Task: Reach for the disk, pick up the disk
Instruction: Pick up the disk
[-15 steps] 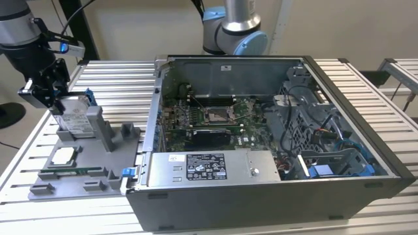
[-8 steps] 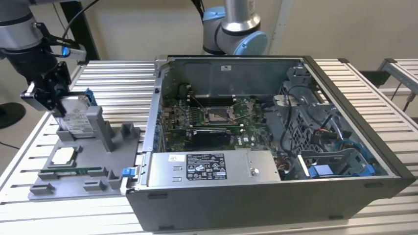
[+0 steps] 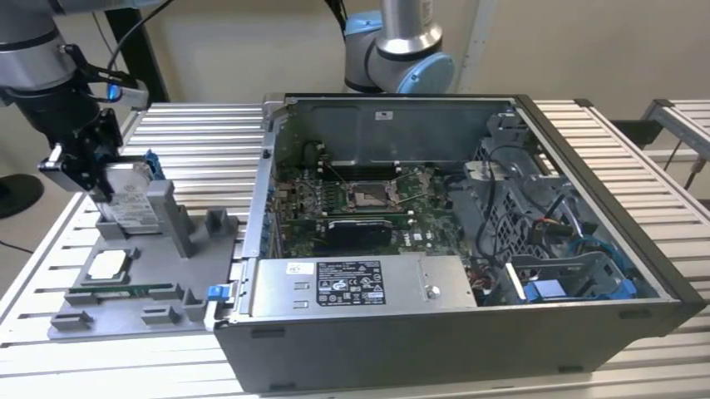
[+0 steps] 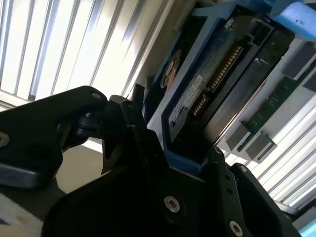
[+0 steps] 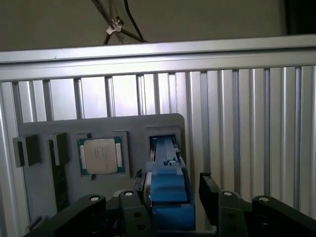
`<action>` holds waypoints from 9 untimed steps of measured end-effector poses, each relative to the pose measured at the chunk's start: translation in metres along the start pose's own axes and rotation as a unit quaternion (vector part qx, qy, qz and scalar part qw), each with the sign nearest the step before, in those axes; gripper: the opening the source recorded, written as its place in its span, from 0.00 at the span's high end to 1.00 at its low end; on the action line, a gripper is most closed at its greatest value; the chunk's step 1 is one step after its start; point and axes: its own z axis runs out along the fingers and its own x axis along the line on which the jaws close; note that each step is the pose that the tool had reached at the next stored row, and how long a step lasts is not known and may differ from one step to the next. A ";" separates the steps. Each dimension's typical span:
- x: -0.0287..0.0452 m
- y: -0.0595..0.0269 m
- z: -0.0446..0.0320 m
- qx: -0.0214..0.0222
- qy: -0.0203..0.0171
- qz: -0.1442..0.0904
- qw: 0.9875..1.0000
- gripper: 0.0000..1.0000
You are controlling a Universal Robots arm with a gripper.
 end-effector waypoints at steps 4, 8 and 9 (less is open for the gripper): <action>0.0000 0.0000 0.0016 0.000 0.000 0.000 1.000 0.00; -0.0001 0.0001 0.0017 0.000 0.000 0.000 1.000 0.00; -0.0001 0.0001 0.0017 0.000 0.000 0.000 1.000 0.00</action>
